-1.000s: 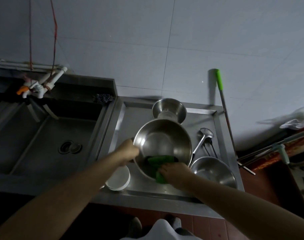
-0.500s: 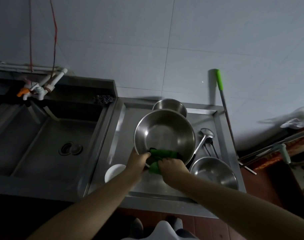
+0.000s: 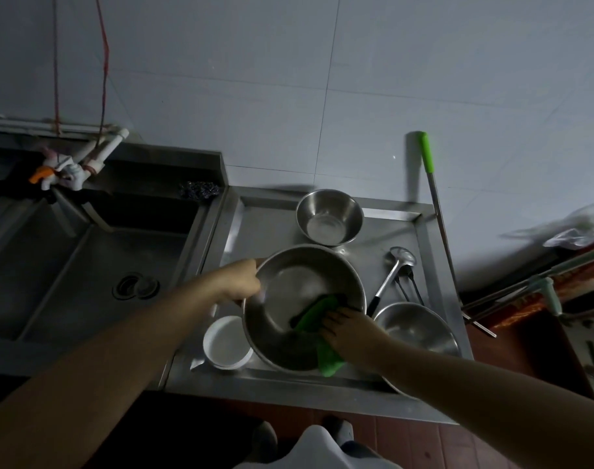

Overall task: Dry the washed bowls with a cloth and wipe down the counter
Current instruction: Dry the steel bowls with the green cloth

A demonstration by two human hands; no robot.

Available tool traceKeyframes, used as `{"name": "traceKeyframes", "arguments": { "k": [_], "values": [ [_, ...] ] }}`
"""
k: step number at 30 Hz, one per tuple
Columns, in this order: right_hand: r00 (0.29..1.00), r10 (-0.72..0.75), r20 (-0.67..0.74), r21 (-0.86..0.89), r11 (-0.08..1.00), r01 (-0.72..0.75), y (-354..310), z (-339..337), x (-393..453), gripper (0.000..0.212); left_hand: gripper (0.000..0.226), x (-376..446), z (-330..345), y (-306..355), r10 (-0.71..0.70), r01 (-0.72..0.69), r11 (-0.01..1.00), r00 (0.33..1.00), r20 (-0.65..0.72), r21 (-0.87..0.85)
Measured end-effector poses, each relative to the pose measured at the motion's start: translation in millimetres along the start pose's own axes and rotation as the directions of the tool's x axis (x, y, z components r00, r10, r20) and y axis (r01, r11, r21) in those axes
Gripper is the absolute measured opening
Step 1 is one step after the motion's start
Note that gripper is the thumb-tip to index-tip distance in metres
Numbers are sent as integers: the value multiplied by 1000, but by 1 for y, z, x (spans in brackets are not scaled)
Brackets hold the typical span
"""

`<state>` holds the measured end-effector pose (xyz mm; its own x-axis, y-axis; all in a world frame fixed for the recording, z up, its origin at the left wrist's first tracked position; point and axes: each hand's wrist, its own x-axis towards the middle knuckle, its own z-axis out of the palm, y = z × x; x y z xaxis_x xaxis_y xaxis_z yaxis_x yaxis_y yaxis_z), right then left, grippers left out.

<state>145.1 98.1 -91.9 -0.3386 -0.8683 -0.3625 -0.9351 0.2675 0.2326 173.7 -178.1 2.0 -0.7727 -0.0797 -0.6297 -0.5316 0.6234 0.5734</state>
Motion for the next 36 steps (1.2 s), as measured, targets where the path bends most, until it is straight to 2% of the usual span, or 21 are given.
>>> {"name": "traceKeyframes", "arguments": {
  "k": [1,3,5,7,9,11,13,16,18,21,25,27,29,32,36],
  "values": [
    [1000,-12,16,-31,999,13,-4,-1,1,39,24,2,-8,2,-22,21,999,1000,23,24],
    [1000,4,13,-88,996,-3,-11,-5,5,34,29,8,-16,3,-5,5,999,1000,6,-31],
    [999,44,-3,-96,994,-44,-9,-6,7,27,40,14,-13,-3,27,-36,974,999,-44,-224],
    [998,56,-13,-37,998,-56,-5,-4,7,19,51,11,6,-13,-32,-14,860,996,-81,-511],
    [998,66,-18,33,997,-65,-3,-1,5,18,38,10,35,-24,-121,70,707,992,-23,-704],
    [997,77,-30,48,996,-75,-3,4,3,21,29,9,62,-34,-143,111,585,989,33,-803],
    [999,49,-24,84,995,-46,0,6,3,24,25,10,75,-36,-213,99,502,977,-11,-859],
    [993,-92,69,208,975,76,10,1,2,40,31,8,81,-27,-313,110,384,950,-16,-917],
    [973,-166,162,291,950,114,15,-12,2,52,32,5,83,-25,-333,142,376,943,10,-916],
    [955,-203,218,381,918,108,18,-25,-2,58,40,5,80,-22,-340,183,417,940,35,-890],
    [925,-194,326,594,804,-41,19,-38,-9,45,45,0,80,-18,-318,185,452,947,36,-873],
    [928,-171,331,667,738,-102,21,-45,-8,37,45,0,81,-21,-329,198,467,944,39,-862],
    [947,-86,311,660,736,-150,28,-50,-1,37,44,-3,83,-20,-338,213,483,940,43,-850],
    [969,113,219,623,748,-228,42,-58,16,54,42,-8,87,-17,-311,220,526,949,54,-821],
    [936,342,82,627,712,-316,44,-59,32,70,37,-15,91,-12,-263,214,521,961,83,-827]
  ]
}}
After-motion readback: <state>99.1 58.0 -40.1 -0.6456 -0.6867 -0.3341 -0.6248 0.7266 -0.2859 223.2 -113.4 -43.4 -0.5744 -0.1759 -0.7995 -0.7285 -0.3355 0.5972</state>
